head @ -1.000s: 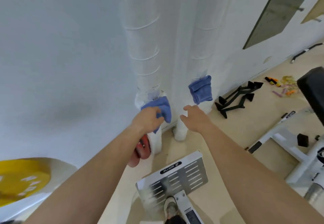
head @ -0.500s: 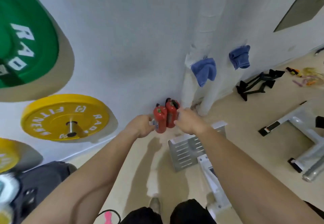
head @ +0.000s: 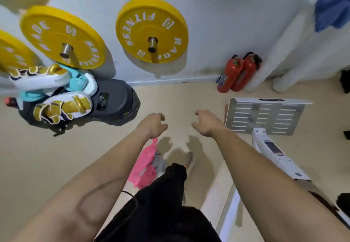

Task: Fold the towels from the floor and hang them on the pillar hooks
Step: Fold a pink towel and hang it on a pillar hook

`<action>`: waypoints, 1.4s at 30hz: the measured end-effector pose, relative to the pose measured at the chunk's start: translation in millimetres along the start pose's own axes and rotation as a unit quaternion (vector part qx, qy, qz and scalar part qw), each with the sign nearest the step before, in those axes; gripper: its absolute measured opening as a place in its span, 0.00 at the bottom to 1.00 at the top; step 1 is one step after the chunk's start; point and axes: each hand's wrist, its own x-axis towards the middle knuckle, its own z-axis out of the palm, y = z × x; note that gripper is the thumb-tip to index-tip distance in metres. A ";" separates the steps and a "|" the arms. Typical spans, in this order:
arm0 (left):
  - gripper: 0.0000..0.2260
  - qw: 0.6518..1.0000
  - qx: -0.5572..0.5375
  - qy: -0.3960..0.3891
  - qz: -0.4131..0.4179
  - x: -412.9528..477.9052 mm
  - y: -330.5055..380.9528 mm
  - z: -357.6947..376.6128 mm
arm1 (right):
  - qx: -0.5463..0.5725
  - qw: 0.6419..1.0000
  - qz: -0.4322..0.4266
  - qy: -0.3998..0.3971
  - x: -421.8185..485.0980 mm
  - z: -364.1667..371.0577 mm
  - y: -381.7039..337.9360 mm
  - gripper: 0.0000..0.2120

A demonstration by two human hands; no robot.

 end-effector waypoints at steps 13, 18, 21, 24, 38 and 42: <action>0.16 0.986 -0.085 -0.090 -0.109 -53.0 -202.3 137.1 | -0.001 0.987 -0.017 -0.159 26.7 261.3 -64.1 0.24; 0.17 0.980 -0.136 -0.093 -0.116 4.9 -296.7 222.6 | 0.031 0.986 0.035 -0.157 100.5 390.3 -57.6 0.18; 0.08 0.975 -0.151 -0.088 -0.135 55.3 -365.6 293.2 | 0.034 0.987 0.051 -0.148 155.2 472.9 -56.9 0.17; 0.12 0.975 -0.143 -0.085 -0.148 107.5 -441.2 375.1 | 0.037 0.992 0.038 -0.111 216.8 566.5 -56.3 0.16; 0.23 0.976 -0.122 0.003 -0.178 300.7 -641.8 617.3 | -0.200 0.969 -0.142 -0.030 429.0 835.0 -58.6 0.31; 0.09 0.976 -0.157 0.033 -0.144 296.0 -652.4 628.9 | -0.225 0.964 -0.140 0.004 440.8 839.7 -65.0 0.18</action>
